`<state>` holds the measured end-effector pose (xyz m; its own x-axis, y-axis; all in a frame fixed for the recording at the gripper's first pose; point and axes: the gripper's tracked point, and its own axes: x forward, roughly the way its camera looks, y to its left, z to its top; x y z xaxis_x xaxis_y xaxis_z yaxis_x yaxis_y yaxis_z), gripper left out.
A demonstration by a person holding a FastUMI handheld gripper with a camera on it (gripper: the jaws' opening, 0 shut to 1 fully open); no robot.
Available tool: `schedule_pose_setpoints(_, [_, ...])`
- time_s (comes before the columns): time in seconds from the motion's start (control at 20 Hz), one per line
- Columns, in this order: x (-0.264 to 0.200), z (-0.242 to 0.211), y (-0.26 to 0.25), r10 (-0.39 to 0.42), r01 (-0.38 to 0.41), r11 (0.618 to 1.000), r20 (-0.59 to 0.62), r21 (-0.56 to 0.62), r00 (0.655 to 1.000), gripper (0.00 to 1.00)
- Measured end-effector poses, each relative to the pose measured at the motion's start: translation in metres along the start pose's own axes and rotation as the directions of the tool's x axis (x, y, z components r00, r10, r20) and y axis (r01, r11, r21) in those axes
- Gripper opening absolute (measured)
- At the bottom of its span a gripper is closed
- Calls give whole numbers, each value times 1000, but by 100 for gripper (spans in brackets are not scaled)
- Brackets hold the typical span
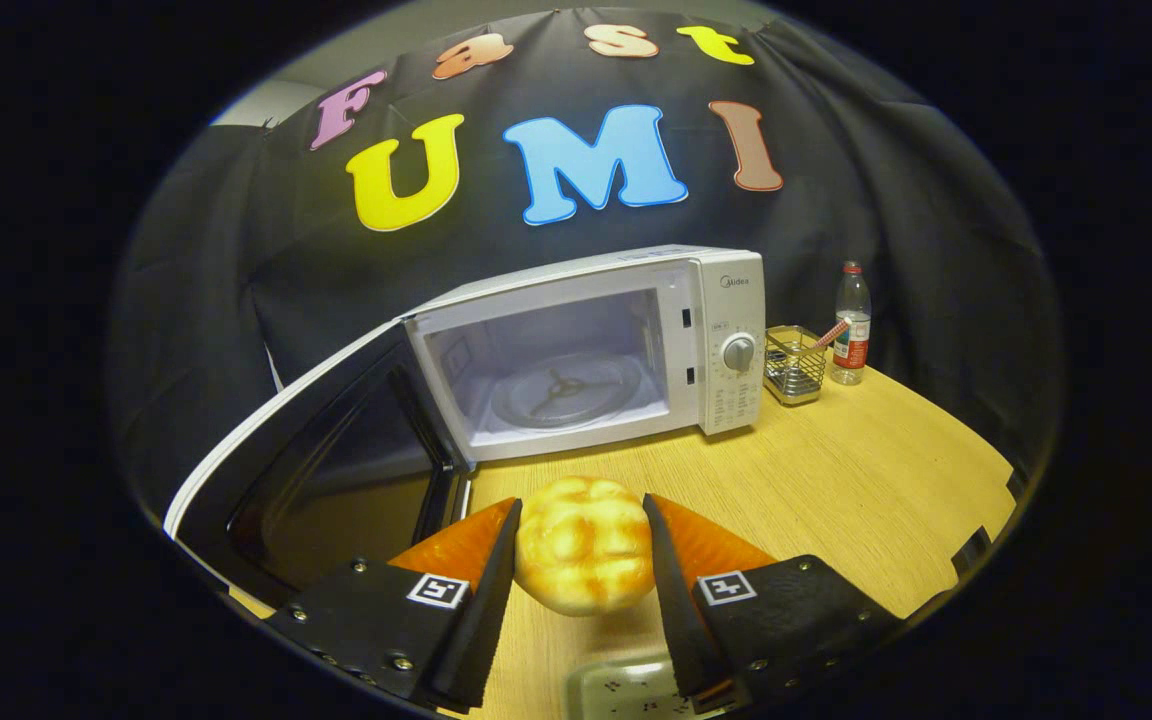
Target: Open the microwave, put the food inside, and close the microwave door.
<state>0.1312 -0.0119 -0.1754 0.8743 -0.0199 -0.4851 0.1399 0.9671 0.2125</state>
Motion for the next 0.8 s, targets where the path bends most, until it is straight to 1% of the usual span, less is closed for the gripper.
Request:
schedule_pose_setpoints(0.3, [49, 23, -3, -7, 6, 996, 16, 93, 1000, 69])
schedule_pose_setpoints(0.8, [126, 48, -1, -3, -2, 986, 34, 166, 999, 69])
